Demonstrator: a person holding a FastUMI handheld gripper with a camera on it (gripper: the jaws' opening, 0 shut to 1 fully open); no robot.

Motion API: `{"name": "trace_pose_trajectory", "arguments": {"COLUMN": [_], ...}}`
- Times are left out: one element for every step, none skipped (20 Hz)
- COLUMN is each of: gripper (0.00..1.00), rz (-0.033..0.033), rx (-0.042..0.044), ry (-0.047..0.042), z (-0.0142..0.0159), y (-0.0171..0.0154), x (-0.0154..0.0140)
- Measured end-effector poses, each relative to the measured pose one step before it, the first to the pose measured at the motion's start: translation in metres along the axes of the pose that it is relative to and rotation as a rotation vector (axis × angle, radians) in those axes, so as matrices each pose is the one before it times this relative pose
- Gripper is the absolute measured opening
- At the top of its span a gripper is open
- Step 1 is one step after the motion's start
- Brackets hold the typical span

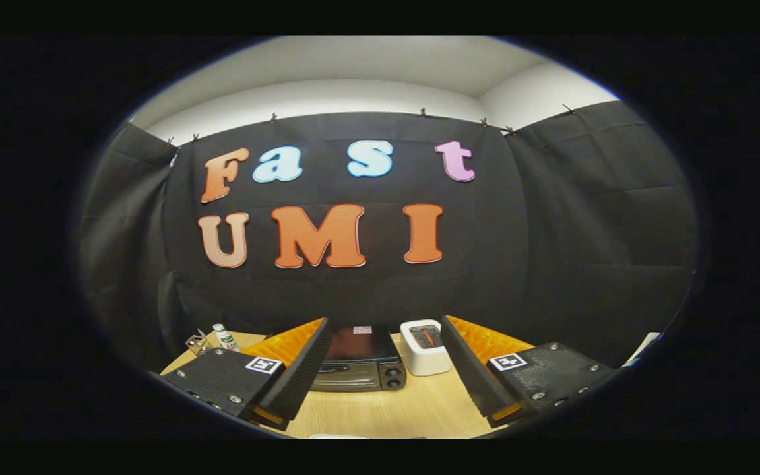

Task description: Open the toaster oven, put the food inside, and close the toaster oven door.

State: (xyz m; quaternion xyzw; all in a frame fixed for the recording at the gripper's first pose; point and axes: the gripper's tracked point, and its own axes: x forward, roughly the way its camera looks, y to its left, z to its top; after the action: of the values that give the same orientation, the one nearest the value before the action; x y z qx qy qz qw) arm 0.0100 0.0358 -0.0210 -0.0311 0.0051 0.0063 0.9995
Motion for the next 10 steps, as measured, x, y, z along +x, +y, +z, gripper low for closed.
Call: {"name": "trace_pose_trajectory", "arguments": {"gripper": [0.98, 0.98, 0.98, 0.98, 0.98, 0.98, 0.98, 0.98, 0.98, 0.99], "rz": [0.01401, 0.02045, 0.02368, 0.01886, 0.01674, 0.01833, 0.01938, 0.02036, 0.01591, 0.01034], "rx": [-0.00956, -0.00722, -0.00654, -0.00612, -0.00572, -0.00495, -0.00151, 0.00180, -0.00196, -0.00526], "ry": [0.01044, 0.01341, 0.01332, 0.01038, 0.00571, 0.00870, 0.01342, 0.01612, 0.01773, 0.02182], "z": [-0.00663, -0.00698, -0.00675, -0.00562, -0.00548, -0.00518, -0.00788, -0.00755, -0.00731, -0.00833], "y": [0.00979, 0.01164, 0.01306, 0.01224, 0.01080, 0.01115, 0.01189, 0.01093, 0.00978, 0.00749], "x": [0.00554, 0.00445, 0.00542, 0.00586, 0.00697, 0.00767, 0.00847, 0.00943, 0.00935, 0.00956]}}
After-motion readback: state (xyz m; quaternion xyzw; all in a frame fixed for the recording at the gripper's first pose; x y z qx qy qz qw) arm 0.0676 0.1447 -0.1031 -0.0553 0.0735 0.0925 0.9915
